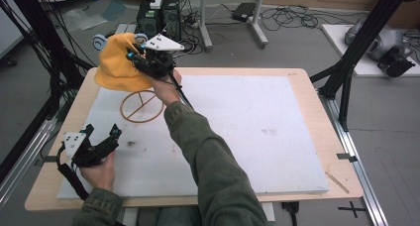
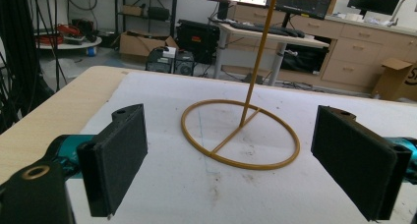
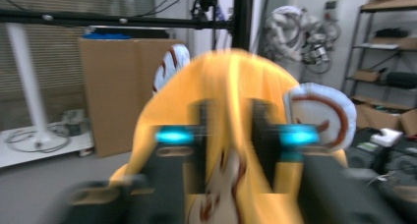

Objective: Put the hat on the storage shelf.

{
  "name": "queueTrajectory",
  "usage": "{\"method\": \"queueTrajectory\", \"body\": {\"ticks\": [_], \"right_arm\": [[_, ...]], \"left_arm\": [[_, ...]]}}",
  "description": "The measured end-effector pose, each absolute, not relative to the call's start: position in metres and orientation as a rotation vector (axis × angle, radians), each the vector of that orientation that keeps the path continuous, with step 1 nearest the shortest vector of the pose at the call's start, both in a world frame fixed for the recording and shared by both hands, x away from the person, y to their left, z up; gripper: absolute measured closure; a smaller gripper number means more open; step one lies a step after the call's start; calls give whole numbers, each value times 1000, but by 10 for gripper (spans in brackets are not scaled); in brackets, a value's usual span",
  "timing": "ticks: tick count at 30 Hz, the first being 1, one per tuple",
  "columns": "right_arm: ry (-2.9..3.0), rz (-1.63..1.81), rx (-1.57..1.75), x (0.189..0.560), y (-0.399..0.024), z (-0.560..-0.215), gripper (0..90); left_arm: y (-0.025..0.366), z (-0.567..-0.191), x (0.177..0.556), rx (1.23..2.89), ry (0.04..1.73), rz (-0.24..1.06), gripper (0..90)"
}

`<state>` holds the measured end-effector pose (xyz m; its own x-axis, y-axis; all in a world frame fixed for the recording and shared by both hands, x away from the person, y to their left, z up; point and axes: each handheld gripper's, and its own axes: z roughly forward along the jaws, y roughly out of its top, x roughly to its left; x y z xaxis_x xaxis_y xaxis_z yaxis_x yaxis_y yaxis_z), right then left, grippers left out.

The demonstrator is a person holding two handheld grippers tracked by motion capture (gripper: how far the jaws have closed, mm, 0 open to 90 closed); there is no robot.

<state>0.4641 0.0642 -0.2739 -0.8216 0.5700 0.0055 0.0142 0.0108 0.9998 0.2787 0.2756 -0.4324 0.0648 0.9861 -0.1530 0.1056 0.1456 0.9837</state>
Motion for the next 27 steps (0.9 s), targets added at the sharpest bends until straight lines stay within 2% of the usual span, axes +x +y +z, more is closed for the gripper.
{"method": "queueTrajectory", "body": {"ticks": [1, 3, 4, 6, 12, 15, 27], "right_arm": [[1895, 1858, 618, 464, 63, -274, 482], [1888, 1856, 672, 466, 59, -274, 340], [1876, 1854, 698, 467, 57, -274, 282], [1866, 1854, 732, 468, 51, -272, 229], [1838, 1818, 764, 466, 28, -263, 186], [1795, 1767, 807, 460, 1, -256, 154], [1623, 1629, 909, 423, -101, -261, 130]], "left_arm": [[276, -432, 279, 1203, 1295, 996, 141], [276, -432, 279, 1203, 1296, 995, 142], [276, -432, 279, 1202, 1295, 995, 142], [275, -432, 279, 1202, 1294, 998, 141], [275, -432, 279, 1199, 1292, 1000, 141], [275, -431, 278, 1201, 1291, 1003, 141], [268, -426, 278, 1222, 1268, 1019, 141]]}}
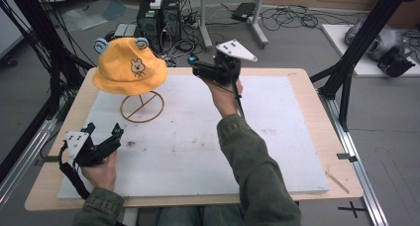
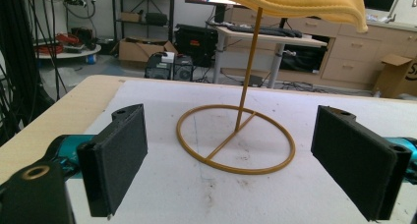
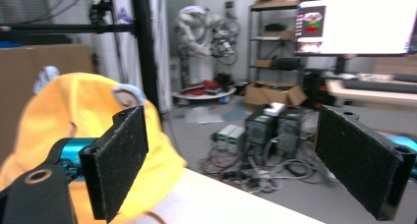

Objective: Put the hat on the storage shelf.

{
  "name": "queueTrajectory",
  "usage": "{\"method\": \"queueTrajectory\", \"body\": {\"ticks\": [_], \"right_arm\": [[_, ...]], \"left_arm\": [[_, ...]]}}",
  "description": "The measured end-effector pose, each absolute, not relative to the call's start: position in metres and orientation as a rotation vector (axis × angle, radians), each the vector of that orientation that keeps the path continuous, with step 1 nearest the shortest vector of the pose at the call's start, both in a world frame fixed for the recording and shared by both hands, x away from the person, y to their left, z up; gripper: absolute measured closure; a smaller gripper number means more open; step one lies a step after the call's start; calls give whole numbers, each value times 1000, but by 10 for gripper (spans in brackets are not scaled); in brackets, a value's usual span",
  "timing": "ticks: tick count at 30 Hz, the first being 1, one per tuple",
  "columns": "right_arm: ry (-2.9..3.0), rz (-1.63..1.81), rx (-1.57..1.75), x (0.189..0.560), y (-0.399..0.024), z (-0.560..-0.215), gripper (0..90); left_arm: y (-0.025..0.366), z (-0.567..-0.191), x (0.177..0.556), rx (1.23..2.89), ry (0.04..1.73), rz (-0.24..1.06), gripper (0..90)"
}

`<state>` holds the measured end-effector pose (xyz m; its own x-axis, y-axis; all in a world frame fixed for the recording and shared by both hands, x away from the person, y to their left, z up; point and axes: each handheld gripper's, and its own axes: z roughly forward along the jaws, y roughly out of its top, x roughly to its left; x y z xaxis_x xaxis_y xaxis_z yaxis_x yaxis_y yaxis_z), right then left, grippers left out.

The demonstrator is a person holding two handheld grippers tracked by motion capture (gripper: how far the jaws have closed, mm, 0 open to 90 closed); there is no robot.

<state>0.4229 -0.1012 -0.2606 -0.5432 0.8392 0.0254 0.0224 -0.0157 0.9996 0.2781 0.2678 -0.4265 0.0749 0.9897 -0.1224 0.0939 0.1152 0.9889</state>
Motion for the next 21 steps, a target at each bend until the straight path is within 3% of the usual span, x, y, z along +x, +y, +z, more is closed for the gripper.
{"method": "queueTrajectory", "body": {"ticks": [11, 21], "right_arm": [[1505, 1554, 1020, 383, -179, -278, 131], [1410, 1466, 1169, 333, -234, -323, 130]], "left_arm": [[265, -426, 282, 1227, 1272, 1031, 141], [263, -426, 284, 1223, 1282, 1042, 142]]}}
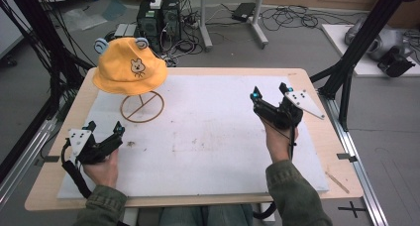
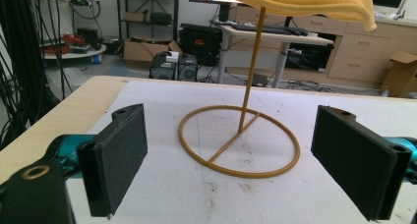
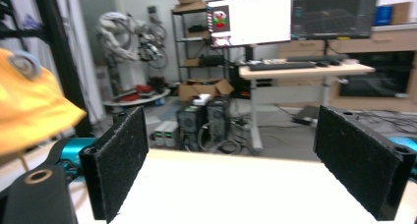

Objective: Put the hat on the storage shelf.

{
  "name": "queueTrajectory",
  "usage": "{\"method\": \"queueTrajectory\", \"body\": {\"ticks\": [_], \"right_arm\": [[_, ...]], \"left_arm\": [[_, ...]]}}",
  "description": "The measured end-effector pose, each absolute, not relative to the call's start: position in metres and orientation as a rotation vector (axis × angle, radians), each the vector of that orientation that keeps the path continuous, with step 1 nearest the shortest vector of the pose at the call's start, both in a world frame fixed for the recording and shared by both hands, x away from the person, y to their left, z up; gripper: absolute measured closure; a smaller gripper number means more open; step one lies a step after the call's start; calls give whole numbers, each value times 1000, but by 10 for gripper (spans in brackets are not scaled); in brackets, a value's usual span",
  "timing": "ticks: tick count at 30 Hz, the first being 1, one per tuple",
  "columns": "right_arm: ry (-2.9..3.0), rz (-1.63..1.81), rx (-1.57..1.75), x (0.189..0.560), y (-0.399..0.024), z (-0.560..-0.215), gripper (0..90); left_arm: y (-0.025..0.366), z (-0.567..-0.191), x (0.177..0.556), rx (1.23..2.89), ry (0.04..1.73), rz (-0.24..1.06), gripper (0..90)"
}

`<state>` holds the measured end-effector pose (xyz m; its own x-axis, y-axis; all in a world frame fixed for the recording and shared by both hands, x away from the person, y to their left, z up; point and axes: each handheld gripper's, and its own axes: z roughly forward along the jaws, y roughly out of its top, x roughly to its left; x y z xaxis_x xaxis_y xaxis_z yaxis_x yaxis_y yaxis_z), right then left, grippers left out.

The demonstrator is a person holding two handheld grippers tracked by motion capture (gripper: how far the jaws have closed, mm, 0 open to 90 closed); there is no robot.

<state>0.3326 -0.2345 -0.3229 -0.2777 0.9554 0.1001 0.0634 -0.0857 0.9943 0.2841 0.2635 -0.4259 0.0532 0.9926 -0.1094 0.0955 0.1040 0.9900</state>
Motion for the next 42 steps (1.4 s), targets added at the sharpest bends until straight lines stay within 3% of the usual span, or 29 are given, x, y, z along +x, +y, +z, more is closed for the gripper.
{"method": "queueTrajectory", "body": {"ticks": [14, 23, 42], "right_arm": [[1419, 1353, 1187, 292, -247, -408, 131], [1415, 1338, 1224, 291, -261, -425, 131], [1402, 1343, 1207, 292, -264, -422, 131]], "left_arm": [[263, -427, 285, 1238, 1278, 1051, 141], [260, -427, 286, 1252, 1275, 1053, 141], [259, -428, 286, 1268, 1275, 1051, 141]]}}
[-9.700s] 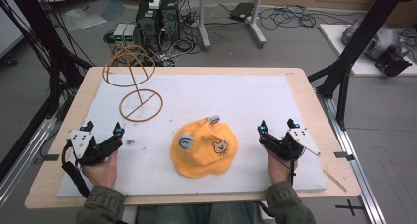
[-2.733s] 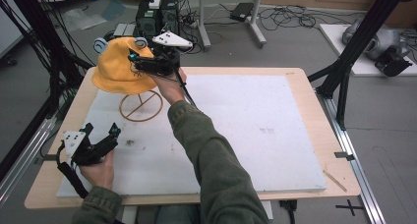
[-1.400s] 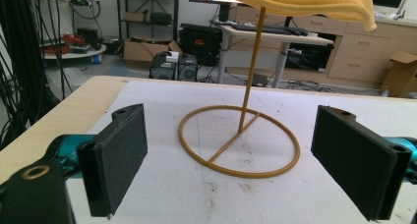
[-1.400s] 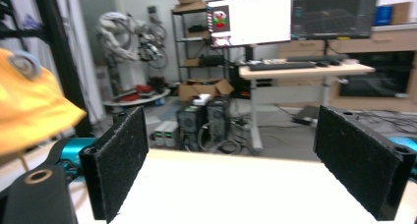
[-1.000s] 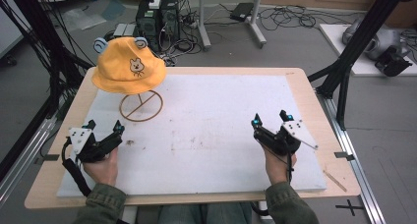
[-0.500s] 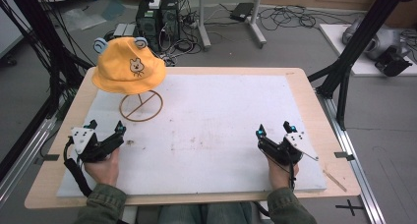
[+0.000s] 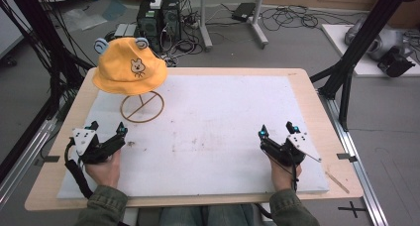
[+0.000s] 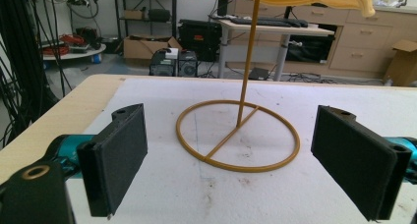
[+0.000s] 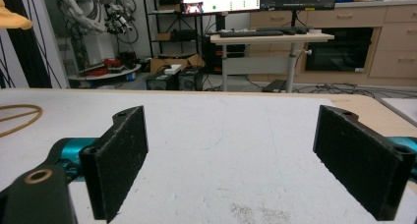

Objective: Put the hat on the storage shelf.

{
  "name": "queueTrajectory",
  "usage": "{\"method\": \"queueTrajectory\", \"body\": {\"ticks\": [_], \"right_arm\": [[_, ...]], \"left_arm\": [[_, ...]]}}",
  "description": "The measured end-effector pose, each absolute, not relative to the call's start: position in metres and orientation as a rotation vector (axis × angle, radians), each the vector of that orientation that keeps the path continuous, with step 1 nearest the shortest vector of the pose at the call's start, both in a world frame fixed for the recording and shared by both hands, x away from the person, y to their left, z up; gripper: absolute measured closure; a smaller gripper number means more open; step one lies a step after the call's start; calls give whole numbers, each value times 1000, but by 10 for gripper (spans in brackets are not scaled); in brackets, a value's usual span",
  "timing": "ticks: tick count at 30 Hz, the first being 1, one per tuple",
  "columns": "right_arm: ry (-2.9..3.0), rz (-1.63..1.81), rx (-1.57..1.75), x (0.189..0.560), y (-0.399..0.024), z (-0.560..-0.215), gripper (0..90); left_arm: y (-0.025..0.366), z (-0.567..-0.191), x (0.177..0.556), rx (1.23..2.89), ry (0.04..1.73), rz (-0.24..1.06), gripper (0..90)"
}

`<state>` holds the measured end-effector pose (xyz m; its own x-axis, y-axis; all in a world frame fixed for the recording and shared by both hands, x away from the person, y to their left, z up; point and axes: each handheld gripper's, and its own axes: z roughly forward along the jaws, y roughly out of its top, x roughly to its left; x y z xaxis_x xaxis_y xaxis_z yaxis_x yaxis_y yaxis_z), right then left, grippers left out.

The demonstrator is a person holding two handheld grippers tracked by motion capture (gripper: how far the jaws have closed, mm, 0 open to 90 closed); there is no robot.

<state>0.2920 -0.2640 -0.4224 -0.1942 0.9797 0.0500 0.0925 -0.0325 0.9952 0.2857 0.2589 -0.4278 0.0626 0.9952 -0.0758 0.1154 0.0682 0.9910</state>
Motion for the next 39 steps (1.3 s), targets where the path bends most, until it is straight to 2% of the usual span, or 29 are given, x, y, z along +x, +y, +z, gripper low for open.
{"method": "queueTrajectory", "body": {"ticks": [39], "right_arm": [[1397, 1359, 1216, 292, -268, -424, 130]], "left_arm": [[254, -427, 286, 1271, 1259, 1030, 142]]}}
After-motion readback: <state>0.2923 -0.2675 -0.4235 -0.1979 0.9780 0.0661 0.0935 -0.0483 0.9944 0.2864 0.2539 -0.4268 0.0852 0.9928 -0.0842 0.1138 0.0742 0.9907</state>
